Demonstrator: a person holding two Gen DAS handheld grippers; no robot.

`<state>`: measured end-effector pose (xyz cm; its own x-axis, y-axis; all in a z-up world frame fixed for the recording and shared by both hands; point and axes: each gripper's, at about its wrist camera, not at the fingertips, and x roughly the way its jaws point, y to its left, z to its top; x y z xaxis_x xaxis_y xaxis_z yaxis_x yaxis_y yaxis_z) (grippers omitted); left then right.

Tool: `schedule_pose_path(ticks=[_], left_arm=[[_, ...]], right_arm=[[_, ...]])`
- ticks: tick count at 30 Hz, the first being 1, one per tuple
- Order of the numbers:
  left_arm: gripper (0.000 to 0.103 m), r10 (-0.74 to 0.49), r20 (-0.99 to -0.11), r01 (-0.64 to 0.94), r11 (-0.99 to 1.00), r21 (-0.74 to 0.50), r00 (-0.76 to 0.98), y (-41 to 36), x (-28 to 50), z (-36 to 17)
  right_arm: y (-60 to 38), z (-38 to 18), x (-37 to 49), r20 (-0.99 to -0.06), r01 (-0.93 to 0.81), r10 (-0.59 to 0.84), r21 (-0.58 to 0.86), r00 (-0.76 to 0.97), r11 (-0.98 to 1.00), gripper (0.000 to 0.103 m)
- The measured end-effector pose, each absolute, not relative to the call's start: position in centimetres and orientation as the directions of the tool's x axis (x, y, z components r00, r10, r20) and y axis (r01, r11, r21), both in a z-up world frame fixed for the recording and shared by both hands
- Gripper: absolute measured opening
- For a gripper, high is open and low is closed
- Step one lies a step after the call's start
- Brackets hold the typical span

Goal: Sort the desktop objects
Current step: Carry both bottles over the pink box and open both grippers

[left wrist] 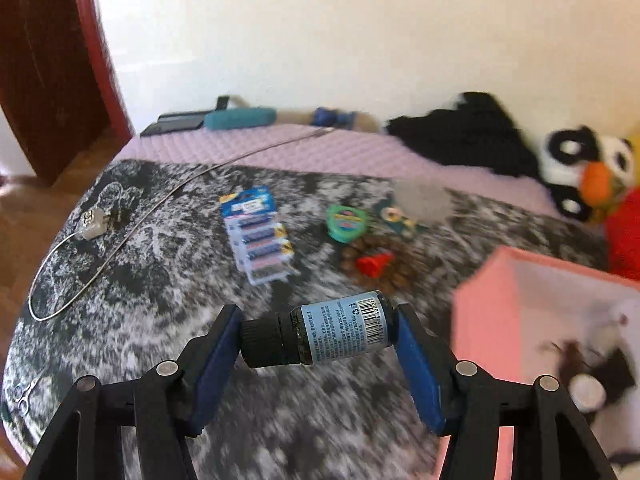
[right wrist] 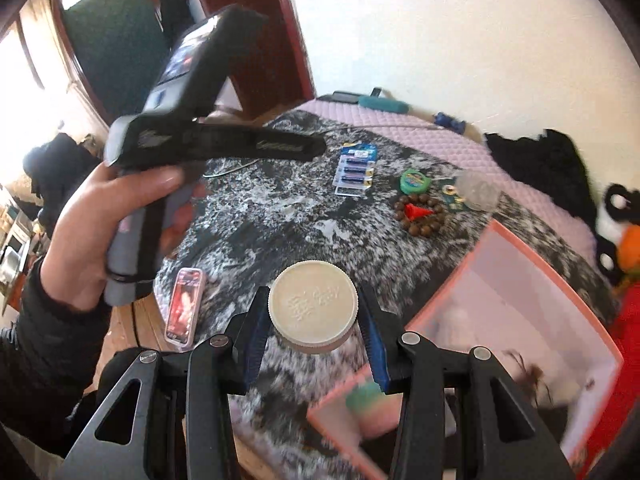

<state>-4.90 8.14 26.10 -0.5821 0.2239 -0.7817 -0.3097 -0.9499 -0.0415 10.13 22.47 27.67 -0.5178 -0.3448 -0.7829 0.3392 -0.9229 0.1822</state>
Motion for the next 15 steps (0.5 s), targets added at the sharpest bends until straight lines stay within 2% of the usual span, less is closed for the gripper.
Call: schedule_pose_path(ticks=[8,15], left_arm=[[0.065,0.335,-0.717,-0.452,-0.891,-0.031,-0.611,14.1,5.8,31.2],[0.065,0.405,-0.692,-0.555,-0.832,-0.008,-0.598,21.4,10.1,33.5]], right_arm=[[28.0,32.6,20.4,-0.733,0.218,-0.266,0.163,-0.626,-0.962,0.045],[34.3,35.7,25.6,-0.691,0.059,-0.126,0.119,-0.711,-0.991,0.045]])
